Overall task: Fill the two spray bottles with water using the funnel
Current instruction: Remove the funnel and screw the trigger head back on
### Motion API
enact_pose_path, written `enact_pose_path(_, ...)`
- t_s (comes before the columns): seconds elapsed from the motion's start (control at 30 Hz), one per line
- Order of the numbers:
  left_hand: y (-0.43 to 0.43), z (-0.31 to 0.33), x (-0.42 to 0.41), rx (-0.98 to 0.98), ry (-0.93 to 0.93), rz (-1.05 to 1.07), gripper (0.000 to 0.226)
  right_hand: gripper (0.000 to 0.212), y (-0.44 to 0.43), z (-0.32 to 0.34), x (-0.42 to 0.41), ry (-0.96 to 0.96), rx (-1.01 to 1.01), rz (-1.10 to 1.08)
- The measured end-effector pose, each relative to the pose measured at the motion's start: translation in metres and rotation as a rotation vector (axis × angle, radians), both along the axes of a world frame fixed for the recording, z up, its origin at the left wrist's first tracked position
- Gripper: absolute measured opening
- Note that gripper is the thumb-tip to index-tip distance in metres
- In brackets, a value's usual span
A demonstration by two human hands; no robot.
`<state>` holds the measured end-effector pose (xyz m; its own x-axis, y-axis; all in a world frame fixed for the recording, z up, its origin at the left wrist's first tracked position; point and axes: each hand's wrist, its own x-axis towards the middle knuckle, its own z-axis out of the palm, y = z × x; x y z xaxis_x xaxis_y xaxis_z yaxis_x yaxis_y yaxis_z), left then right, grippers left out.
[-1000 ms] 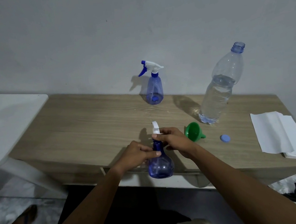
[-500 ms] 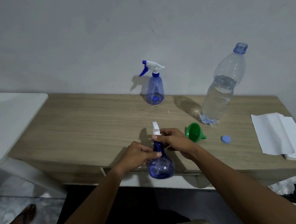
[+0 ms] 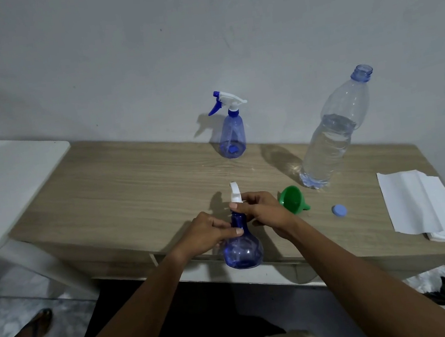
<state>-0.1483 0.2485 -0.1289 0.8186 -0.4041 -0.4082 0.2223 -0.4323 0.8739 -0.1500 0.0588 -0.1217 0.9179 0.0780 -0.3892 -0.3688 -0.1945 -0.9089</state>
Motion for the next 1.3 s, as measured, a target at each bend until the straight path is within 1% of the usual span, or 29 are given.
enact_pose_path(0.13,-0.001,0.002,0.002,-0.011,0.014,-0.002,0.023,0.036,-0.001,0.001,0.002,0.024,0.016,-0.004)
enact_pose_path(0.3,-0.002,0.002,0.005,-0.005,0.013,-0.006,0.023,0.031,-0.001,0.003,0.004,0.018,0.020,0.002)
enact_pose_path(0.5,-0.001,0.000,0.010,-0.012,-0.002,-0.010,0.023,0.031,-0.001,0.005,0.007,0.019,0.006,0.002)
enact_pose_path(0.63,0.000,0.004,0.020,-0.049,0.069,-0.024,0.025,0.031,-0.007,0.010,0.018,0.013,0.065,-0.063)
enact_pose_path(0.7,0.000,0.005,0.030,-0.060,0.130,-0.049,0.029,0.033,-0.013,0.015,0.027,-0.016,0.119,-0.115)
enact_pose_path(0.77,-0.001,0.005,0.045,-0.102,0.195,-0.053,0.037,0.035,-0.020,0.022,0.038,-0.058,0.151,-0.158)
enact_pose_path(0.87,-0.009,0.011,0.072,-0.178,0.237,-0.066,0.057,0.025,-0.033,0.031,0.057,-0.133,0.186,-0.227)
enact_pose_path(0.93,-0.024,0.016,0.087,-0.188,0.168,-0.069,0.059,0.020,-0.043,0.034,0.072,-0.182,0.208,-0.279)
enact_pose_path(1.03,-0.058,0.014,0.110,-0.180,-0.014,0.065,0.061,0.019,-0.059,0.033,0.097,-0.276,0.153,-0.338)
enact_pose_path(1.1,-0.085,0.006,0.125,-0.205,-0.066,0.150,0.064,0.020,-0.070,0.027,0.112,-0.326,0.108,-0.372)
enact_pose_path(1.17,-0.109,-0.006,0.137,-0.233,-0.082,0.233,0.063,0.026,-0.079,0.020,0.123,-0.328,0.099,-0.425)
enact_pose_path(1.3,-0.144,-0.034,0.150,-0.204,-0.187,0.350,0.064,0.040,-0.093,-0.004,0.139,-0.318,0.106,-0.542)
